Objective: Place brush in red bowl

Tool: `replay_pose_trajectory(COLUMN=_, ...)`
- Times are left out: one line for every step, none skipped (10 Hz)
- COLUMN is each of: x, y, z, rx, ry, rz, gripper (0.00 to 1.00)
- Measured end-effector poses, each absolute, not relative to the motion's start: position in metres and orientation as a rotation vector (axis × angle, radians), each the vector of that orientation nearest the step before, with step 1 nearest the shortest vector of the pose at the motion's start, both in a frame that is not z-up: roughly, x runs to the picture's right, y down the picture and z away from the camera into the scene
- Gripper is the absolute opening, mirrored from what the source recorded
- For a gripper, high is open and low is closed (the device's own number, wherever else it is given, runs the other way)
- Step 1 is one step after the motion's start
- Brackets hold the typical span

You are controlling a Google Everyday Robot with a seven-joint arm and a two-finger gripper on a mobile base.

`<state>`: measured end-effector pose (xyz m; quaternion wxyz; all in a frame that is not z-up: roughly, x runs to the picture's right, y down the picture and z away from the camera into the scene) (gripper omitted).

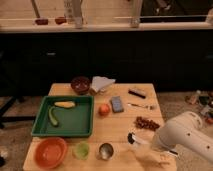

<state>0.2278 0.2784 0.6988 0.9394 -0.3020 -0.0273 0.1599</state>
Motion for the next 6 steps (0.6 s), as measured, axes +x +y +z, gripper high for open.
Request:
replay_pose_trajectory(x=0.207, y=0.271, z=0.690, rx=-0.599, ry=-0.065, rz=0.295, gripper=0.00)
replay_pose_trajectory(x=0.197, y=0.266, z=0.684, rx=-0.588, ry=-0.068, rz=0.282, gripper=0.00)
replay_pose_trajectory(x=0.190, y=0.263, z=0.679, rx=-0.572, ry=-0.067, rz=0.275, gripper=0.00)
replay_pose_trajectory(x=0.183, y=0.260, z=0.674, rx=-0.553, ry=-0.063, rz=0.281, gripper=0.00)
replay_pose_trajectory(x=0.177, y=0.256, z=0.669, rx=-0.535, ry=-0.053, rz=0.307, gripper=0.00)
replay_pose_trajectory(x=0.170, y=0.254, z=0.665, rx=-0.525, ry=-0.044, rz=0.334, gripper=0.00)
